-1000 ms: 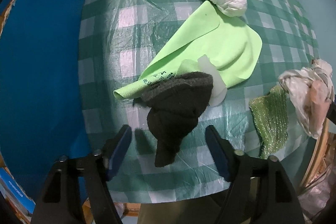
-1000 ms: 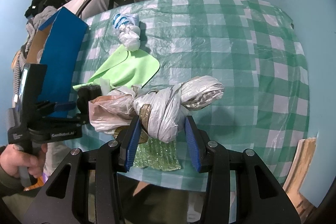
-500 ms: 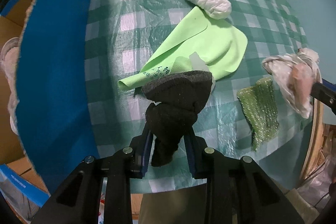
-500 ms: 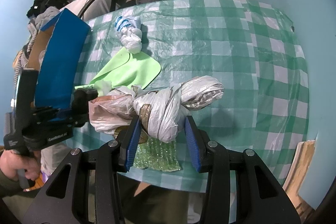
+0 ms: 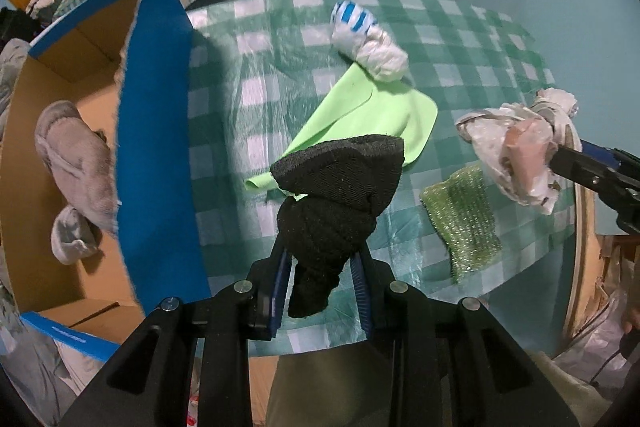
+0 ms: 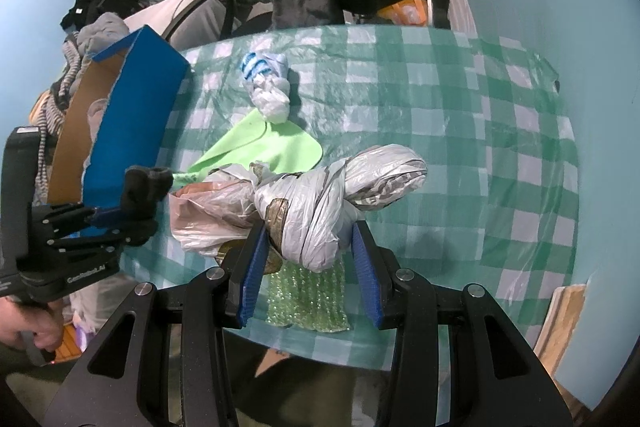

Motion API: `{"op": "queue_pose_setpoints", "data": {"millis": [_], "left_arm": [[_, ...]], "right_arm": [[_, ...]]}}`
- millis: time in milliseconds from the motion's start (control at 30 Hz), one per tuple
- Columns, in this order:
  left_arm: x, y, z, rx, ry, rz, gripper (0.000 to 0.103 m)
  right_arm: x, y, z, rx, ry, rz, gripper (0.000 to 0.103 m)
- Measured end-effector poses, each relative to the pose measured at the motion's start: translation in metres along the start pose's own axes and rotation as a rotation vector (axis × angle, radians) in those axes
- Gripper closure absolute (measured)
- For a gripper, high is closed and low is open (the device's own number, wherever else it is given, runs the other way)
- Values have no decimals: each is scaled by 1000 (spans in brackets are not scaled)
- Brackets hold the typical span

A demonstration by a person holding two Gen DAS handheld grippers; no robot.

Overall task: Organize soft objects
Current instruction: 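Grasp the plastic bundle with the right gripper while the left gripper grasps the black sock, then carry the plastic bundle with the right gripper while the left gripper carries the black sock over the box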

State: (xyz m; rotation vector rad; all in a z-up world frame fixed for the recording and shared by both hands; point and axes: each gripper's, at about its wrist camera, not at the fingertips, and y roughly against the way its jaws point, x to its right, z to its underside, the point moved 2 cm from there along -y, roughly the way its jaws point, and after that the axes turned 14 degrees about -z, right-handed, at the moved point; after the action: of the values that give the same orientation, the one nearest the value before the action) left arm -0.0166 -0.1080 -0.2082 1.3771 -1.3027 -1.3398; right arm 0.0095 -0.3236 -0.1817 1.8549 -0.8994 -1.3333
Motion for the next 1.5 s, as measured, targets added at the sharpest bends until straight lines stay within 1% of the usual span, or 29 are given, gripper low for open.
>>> {"op": "queue_pose_setpoints", "data": {"millis": [367,833,1133,1500], "left_arm": [[-21,32,-17,63,32,20,74],[-53,56,-21,105,67,22,74],[-80,64,-21,122,109,18,74],[-118,64,-16,125,174,6,74]], "right_arm": [[-23,12,-14,33,34,-6,61],[-60,15,-33,59,83,-24,61],[-87,6,-47,58,128,-44,61],[-119,-7,-62,50,187,-69,61]]}}
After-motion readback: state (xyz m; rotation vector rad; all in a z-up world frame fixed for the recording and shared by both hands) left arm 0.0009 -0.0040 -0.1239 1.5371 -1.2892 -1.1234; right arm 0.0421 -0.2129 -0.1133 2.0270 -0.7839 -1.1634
